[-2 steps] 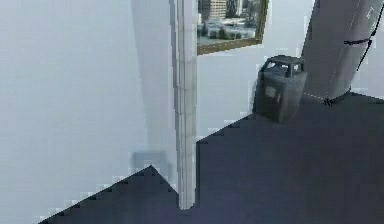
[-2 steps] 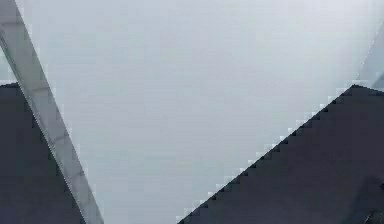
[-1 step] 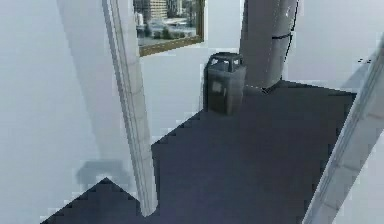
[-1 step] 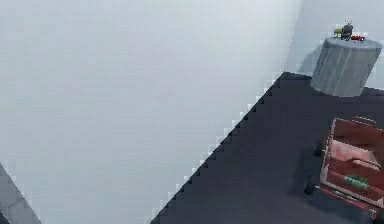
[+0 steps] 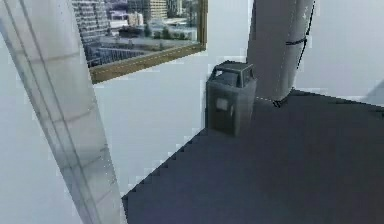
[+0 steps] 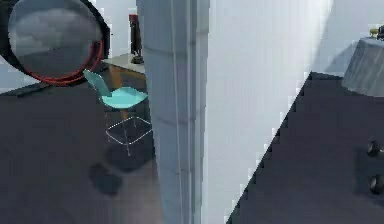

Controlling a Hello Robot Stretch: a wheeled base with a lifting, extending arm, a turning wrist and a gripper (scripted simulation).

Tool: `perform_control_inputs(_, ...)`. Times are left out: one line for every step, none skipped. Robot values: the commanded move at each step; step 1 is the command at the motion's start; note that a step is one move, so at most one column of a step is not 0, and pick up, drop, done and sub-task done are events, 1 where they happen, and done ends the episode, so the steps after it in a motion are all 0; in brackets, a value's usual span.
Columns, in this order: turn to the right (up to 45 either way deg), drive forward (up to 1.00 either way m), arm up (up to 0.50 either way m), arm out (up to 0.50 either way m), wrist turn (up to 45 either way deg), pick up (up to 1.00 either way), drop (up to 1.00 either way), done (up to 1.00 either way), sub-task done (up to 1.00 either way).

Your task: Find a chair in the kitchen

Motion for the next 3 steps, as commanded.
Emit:
perform_control_inputs(36.0,0.00,0.00,0.00,0.0,0.00,0.00,0.00,0.00)
perform_control_inputs(0.0,0.50,0.00,0.00,0.0,0.00,0.00,0.00,0.00)
perform_control_inputs(45.0,0.00,0.00,0.00,0.0,0.00,0.00,0.00,0.00)
